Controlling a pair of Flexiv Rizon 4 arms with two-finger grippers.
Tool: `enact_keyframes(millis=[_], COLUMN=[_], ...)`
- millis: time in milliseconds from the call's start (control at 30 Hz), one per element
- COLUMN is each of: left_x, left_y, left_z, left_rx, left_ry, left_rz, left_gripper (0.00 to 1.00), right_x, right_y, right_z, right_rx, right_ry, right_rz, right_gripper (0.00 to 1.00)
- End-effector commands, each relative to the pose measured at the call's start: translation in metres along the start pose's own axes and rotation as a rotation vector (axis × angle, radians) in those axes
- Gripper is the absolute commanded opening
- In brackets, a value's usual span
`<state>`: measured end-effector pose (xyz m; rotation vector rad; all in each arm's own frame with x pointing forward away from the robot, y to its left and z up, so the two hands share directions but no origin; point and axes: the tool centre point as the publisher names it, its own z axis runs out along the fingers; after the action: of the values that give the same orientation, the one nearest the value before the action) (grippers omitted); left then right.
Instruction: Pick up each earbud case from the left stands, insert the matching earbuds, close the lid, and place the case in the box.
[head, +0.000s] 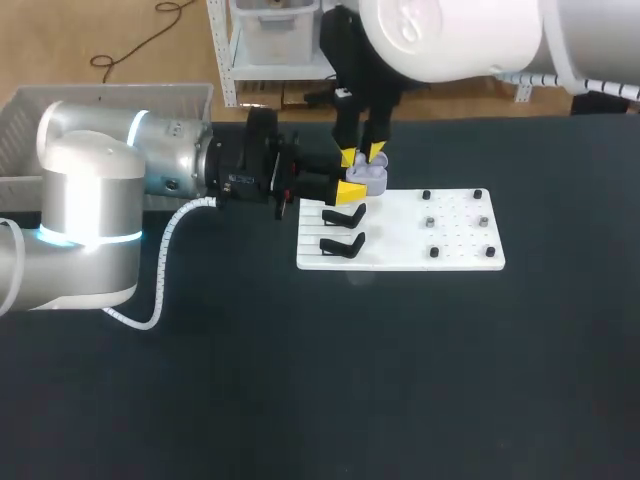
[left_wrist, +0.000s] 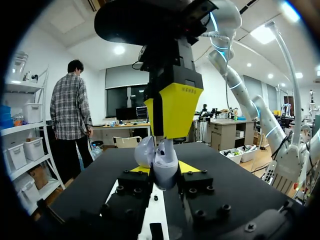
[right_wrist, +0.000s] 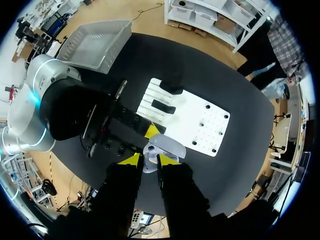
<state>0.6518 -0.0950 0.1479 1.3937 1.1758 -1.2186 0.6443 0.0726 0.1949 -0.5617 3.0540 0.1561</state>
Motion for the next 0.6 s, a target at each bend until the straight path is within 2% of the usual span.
enact_keyframes(millis=[33,600], left_x=[0.0000,0.0000], left_y=[-0.0002,-0.0002], left_z=[-0.0005,-0.0005], left_rx=[0.000,0.000], left_ry=[0.001,0.001], left_rz=[0.000,0.000], left_gripper=[0.00,0.00], right_x=[-0.0003,-0.0017], right_y=[0.0002,-0.0025], right_z=[0.0014,0.0085], right_rx=[0.004,0.009], right_ry=[0.000,0.010], right_rz=[-0.005,-0.011], right_gripper=[0.00,0.00])
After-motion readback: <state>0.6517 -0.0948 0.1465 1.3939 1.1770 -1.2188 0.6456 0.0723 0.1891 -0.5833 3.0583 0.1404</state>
